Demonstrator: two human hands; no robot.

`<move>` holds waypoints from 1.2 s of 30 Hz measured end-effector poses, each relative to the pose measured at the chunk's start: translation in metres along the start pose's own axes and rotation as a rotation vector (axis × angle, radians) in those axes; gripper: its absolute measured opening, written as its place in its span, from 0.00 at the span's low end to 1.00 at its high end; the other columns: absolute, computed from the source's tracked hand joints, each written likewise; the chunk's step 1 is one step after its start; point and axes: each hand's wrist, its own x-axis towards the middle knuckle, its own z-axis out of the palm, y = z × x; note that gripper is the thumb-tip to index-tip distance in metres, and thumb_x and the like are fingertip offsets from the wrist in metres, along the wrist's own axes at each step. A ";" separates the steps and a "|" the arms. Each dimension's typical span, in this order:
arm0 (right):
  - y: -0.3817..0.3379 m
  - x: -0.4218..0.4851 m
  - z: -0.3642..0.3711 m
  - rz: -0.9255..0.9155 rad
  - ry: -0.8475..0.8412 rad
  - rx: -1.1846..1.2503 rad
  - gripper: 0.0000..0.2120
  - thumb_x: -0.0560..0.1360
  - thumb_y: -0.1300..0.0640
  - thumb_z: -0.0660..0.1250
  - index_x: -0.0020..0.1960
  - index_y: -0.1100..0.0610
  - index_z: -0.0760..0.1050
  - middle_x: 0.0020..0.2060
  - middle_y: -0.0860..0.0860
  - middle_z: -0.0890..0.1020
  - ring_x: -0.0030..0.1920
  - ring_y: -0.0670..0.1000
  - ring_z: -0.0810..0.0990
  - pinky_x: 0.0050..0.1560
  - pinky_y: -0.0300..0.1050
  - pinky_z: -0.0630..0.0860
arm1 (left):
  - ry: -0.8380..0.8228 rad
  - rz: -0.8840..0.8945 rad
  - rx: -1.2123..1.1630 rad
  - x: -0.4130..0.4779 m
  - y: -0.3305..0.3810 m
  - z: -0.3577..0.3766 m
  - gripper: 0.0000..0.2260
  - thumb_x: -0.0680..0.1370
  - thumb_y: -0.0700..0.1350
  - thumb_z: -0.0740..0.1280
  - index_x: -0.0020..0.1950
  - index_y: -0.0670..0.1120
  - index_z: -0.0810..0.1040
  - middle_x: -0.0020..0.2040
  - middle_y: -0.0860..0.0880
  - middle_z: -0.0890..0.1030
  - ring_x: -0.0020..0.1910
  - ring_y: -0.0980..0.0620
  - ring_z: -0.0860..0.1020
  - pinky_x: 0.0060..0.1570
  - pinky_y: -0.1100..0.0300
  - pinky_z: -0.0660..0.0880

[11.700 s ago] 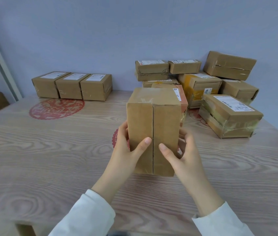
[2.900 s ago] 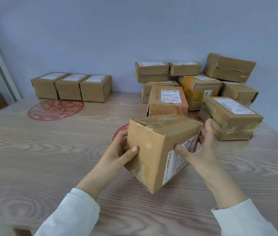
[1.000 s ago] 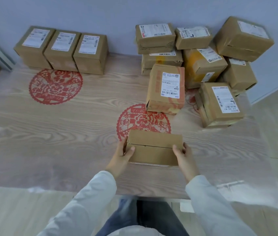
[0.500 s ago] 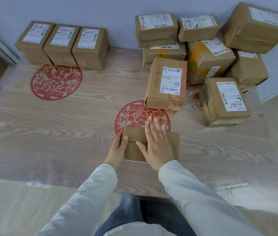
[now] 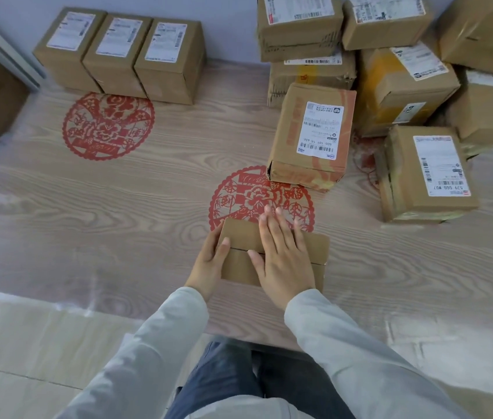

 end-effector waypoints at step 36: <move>0.044 -0.058 -0.030 0.710 -0.014 0.977 0.41 0.67 0.54 0.77 0.74 0.52 0.60 0.59 0.41 0.72 0.60 0.41 0.70 0.64 0.41 0.66 | -0.189 0.072 0.183 -0.012 -0.014 -0.038 0.37 0.66 0.65 0.64 0.73 0.53 0.65 0.67 0.53 0.75 0.67 0.55 0.71 0.68 0.53 0.67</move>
